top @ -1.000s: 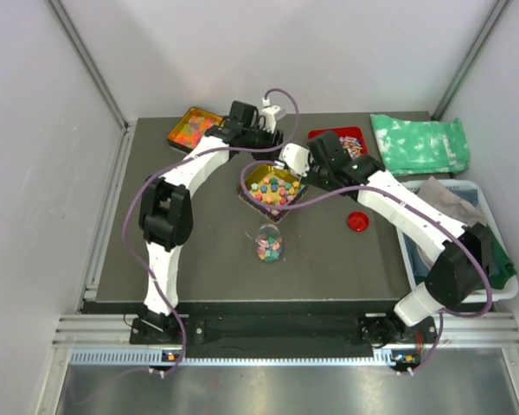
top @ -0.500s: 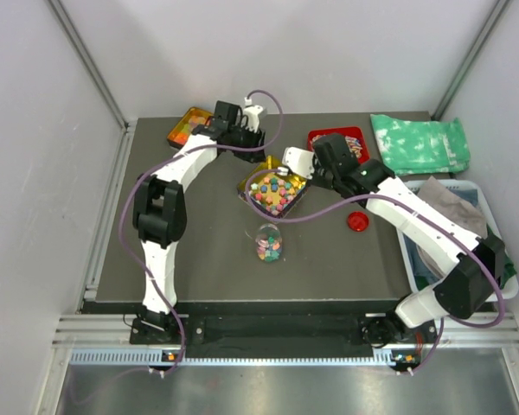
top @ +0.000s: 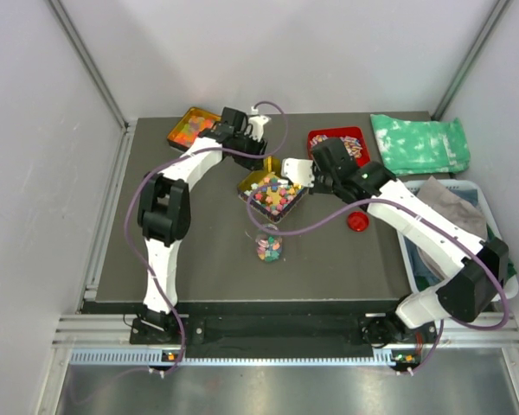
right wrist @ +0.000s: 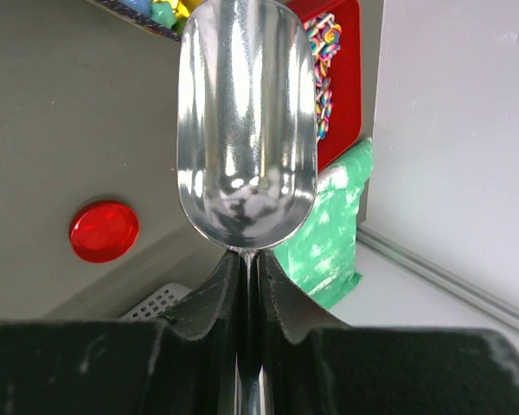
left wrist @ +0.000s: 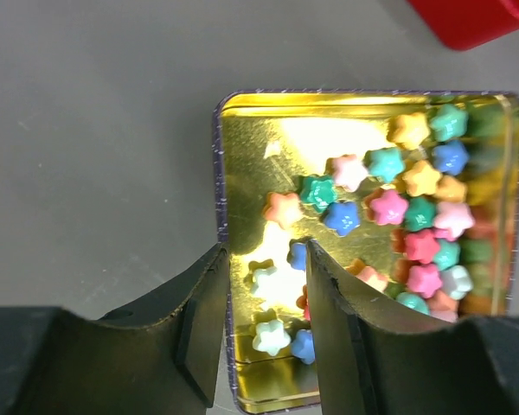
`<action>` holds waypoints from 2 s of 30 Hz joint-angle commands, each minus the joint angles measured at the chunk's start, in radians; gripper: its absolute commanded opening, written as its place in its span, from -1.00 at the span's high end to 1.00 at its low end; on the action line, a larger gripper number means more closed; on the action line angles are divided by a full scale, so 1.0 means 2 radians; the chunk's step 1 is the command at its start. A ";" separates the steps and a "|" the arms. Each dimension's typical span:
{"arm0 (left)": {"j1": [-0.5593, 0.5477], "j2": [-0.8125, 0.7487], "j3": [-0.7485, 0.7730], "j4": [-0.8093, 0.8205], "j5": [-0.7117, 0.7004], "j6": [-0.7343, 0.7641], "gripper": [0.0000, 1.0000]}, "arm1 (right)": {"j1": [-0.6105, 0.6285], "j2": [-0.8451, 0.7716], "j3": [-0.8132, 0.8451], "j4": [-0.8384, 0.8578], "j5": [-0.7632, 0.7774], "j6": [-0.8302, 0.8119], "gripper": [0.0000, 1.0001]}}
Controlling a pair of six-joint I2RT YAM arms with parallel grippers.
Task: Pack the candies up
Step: Scoop the fake candies from the storage box.
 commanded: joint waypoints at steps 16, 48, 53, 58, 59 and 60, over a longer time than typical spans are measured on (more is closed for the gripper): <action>-0.010 0.039 0.008 0.007 -0.058 0.051 0.44 | 0.044 0.003 0.050 -0.030 0.032 -0.093 1.00; -0.069 -0.011 0.067 0.034 -0.174 0.126 1.00 | 0.033 0.158 0.056 0.022 0.103 -0.273 1.00; -0.069 -0.019 0.073 0.041 -0.169 0.134 1.00 | 0.021 0.180 0.078 0.013 0.118 -0.281 1.00; -0.069 -0.022 0.082 0.036 -0.159 0.141 1.00 | 0.015 0.202 0.099 0.013 0.136 -0.286 1.00; -0.069 -0.024 0.079 0.035 -0.156 0.141 1.00 | 0.013 0.205 0.100 0.015 0.142 -0.289 1.00; -0.069 -0.027 0.076 0.035 -0.153 0.144 1.00 | 0.010 0.206 0.100 0.019 0.145 -0.294 1.00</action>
